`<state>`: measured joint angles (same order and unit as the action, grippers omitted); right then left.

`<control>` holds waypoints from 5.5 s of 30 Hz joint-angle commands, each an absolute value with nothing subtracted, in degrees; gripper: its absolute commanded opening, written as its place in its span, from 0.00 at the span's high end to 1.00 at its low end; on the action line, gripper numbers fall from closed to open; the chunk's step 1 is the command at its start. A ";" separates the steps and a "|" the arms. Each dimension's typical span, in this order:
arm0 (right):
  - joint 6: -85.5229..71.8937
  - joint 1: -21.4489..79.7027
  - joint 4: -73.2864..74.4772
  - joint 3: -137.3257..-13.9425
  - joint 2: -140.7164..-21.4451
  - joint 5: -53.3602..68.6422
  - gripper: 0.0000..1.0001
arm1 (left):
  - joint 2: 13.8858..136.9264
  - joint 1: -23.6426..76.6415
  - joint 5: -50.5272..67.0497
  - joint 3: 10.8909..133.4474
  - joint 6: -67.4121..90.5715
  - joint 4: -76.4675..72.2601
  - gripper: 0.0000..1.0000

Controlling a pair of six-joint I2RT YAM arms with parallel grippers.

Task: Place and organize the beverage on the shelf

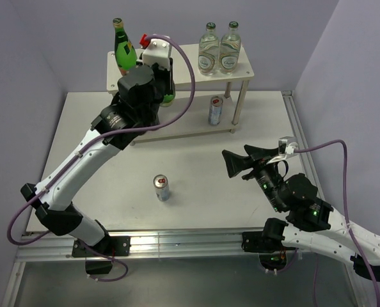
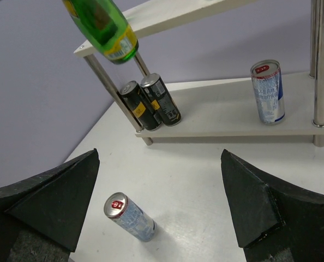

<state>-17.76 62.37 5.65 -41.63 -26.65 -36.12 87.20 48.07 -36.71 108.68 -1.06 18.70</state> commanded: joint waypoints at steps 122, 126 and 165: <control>-23.20 62.14 13.27 -35.60 -22.06 -39.73 0.00 | 69.69 74.44 -59.84 26.45 56.77 0.97 0.02; -23.12 62.14 13.18 -35.42 -22.33 -39.90 0.00 | 74.25 74.62 -62.14 27.95 57.22 0.53 0.31; -22.32 62.14 11.60 -32.78 -20.21 -40.17 0.00 | 119.35 46.85 -33.05 95.00 12.04 -22.06 1.00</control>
